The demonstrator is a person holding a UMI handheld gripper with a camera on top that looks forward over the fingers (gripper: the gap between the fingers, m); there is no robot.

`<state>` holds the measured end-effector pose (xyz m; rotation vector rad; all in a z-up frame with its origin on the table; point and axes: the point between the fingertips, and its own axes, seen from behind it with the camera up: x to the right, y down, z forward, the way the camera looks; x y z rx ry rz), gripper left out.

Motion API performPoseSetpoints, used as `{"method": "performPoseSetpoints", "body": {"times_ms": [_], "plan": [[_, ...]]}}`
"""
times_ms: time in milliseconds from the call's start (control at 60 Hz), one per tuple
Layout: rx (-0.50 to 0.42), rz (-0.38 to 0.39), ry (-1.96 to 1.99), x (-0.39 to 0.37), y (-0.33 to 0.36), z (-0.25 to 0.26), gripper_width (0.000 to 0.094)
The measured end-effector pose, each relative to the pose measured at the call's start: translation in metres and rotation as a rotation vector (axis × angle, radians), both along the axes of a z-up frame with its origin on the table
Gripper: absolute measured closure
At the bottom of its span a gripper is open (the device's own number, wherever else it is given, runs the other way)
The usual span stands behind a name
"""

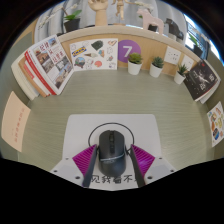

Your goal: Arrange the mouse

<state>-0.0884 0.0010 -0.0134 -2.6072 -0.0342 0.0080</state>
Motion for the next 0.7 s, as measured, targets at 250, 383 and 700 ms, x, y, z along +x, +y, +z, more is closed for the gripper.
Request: {"method": "performPoseSetpoints", "body": {"times_ms": [250, 383, 700], "plan": [[0.118, 0.031, 0.01, 0.004, 0.007, 0.093, 0.0142], [0.211, 0.053, 0.008, 0.006, 0.0, 0.16, 0.0141], [0.326, 0.013, 0.039, 0.019, -0.037, 0.257, 0.0139]]}}
